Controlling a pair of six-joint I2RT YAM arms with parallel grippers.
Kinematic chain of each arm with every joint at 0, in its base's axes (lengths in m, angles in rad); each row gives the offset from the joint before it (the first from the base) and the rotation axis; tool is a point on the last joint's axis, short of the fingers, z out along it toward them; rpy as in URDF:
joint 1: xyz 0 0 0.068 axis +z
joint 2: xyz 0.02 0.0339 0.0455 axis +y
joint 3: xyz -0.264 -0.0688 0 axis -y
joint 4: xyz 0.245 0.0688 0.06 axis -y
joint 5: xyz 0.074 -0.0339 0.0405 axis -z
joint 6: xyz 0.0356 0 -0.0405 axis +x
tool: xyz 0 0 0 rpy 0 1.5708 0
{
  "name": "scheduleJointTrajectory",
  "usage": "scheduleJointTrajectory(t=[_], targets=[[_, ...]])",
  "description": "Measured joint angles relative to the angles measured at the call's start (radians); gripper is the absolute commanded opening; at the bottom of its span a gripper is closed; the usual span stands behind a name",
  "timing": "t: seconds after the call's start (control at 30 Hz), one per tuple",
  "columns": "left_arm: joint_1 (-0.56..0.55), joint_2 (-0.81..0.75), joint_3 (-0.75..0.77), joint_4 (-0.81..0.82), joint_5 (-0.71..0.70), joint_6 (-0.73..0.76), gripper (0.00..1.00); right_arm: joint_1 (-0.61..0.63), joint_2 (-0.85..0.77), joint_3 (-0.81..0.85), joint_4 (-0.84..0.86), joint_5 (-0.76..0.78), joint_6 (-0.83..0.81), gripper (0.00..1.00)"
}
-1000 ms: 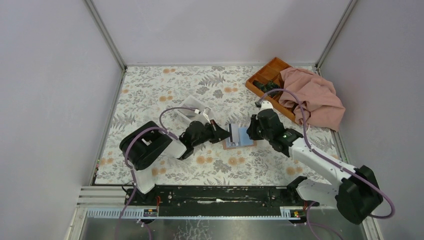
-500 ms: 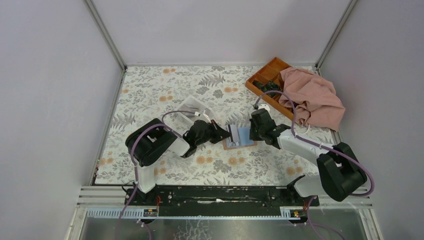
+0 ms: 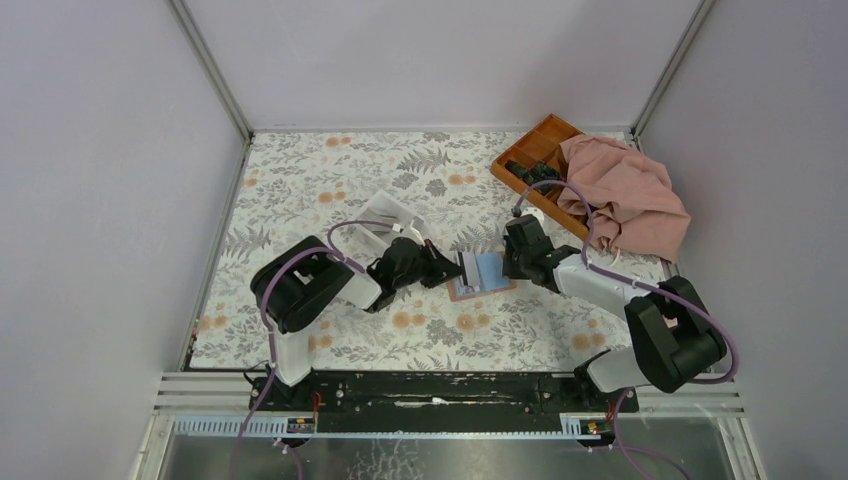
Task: Put the credit cards into the card holder
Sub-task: Insert the credit card into the card holder.
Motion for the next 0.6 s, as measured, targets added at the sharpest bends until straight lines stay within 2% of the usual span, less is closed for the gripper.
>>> scheduleJointTrajectory(t=[0.23, 0.6], targets=[[0.000, -0.002, 0.002, -0.004, 0.016, -0.023, 0.00, -0.012, 0.045, 0.002, 0.001, -0.001, 0.000, 0.00], [0.000, 0.023, -0.035, 0.079, 0.029, -0.126, 0.00, -0.022, 0.074, 0.006, 0.007, -0.005, 0.001, 0.00]])
